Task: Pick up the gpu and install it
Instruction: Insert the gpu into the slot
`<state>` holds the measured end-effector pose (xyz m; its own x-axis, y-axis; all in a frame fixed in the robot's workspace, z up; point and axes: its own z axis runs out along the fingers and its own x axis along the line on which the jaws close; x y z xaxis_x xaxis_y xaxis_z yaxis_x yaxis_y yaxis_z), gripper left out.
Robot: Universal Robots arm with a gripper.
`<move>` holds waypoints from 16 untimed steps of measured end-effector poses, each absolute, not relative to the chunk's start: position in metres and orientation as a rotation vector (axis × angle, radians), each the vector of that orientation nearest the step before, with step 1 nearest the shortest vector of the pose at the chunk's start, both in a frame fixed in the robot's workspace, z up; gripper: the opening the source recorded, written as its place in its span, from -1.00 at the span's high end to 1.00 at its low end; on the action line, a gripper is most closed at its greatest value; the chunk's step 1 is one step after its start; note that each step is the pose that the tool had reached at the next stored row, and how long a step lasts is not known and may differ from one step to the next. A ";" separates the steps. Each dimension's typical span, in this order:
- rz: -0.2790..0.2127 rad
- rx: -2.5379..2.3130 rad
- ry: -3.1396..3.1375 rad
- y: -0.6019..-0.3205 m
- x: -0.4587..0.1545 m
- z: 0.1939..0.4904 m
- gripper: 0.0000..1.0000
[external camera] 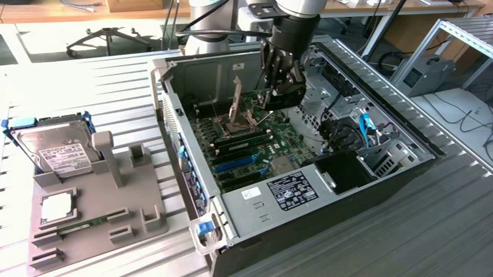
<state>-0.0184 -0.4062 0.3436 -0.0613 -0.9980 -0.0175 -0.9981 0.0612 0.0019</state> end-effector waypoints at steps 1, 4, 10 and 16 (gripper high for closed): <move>0.021 -2.145 2.280 -0.407 -0.019 0.344 0.47; 0.021 -2.145 2.280 -0.409 -0.019 0.344 0.47; 0.021 -2.145 2.280 -0.414 -0.020 0.343 0.47; 0.021 -2.145 2.280 -0.420 -0.020 0.343 0.47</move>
